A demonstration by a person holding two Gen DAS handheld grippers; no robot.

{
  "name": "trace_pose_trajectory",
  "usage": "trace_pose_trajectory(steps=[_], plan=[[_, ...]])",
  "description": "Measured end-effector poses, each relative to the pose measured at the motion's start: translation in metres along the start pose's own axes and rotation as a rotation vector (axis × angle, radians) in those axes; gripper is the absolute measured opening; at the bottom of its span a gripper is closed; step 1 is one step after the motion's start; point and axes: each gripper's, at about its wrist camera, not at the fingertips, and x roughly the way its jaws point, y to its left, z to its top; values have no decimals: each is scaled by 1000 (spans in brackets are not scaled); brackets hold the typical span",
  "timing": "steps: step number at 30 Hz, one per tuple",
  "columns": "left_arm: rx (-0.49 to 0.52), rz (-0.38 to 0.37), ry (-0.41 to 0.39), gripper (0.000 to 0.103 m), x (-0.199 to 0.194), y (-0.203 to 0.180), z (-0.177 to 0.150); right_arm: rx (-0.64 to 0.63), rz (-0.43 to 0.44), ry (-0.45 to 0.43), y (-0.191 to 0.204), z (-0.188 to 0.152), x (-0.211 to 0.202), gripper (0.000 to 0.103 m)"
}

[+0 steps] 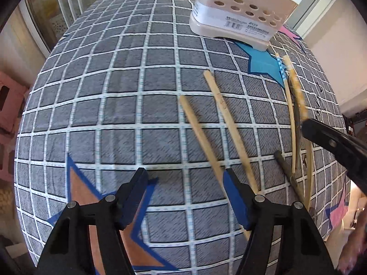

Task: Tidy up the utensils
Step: 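Lower the left tool onto one wooden chopstick and close on it, then lift the chopstick upright with the left tool over the caddy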

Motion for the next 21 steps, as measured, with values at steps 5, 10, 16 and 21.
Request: trace_pose_trajectory(steps=[5,10,16,21], plan=[[-3,110,34,95,9,-19,10,31,36,-61,-15,-9,-26,8],[85,117,44,87,12,-44,12,53,39,-105,-24,-14,-39,8],[202,56,18,39,9,-65,9,73,42,-112,-32,-22,-44,8],[246,-55,-58,37,-1,-59,-7,82,38,-103,-33,-25,-41,8]])
